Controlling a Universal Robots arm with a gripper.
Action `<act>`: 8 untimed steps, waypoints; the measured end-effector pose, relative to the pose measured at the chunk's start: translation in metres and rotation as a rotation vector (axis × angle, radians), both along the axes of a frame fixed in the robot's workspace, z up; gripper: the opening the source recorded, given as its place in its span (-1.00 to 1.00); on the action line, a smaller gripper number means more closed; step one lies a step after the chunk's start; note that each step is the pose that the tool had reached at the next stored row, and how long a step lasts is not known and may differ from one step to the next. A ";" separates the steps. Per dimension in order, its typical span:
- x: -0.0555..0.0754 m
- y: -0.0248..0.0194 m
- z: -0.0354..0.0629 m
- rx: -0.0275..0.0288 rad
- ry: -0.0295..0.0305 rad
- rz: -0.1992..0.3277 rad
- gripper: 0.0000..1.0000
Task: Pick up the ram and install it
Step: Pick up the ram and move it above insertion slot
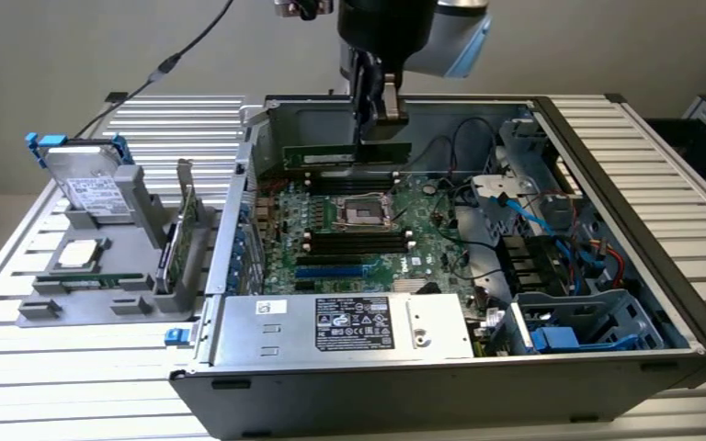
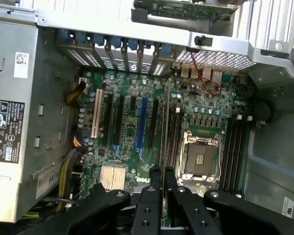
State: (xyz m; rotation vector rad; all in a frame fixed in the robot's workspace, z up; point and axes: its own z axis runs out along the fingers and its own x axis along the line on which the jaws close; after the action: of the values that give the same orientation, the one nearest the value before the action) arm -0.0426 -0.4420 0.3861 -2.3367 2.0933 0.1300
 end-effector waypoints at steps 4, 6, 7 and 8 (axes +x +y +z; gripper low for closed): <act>0.007 0.0095 -0.0052 0.0000 0.0001 0.000 -0.73; 0.011 0.0110 -0.0076 -0.0001 0.0001 -0.002 -0.73; 0.013 0.0114 -0.0090 0.0000 0.0000 -0.004 -0.73; 0.014 0.0117 -0.0105 0.0001 0.0000 -0.007 -0.73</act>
State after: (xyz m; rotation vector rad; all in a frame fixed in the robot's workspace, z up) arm -0.0282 -0.4303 0.3756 -2.3288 2.1015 0.1301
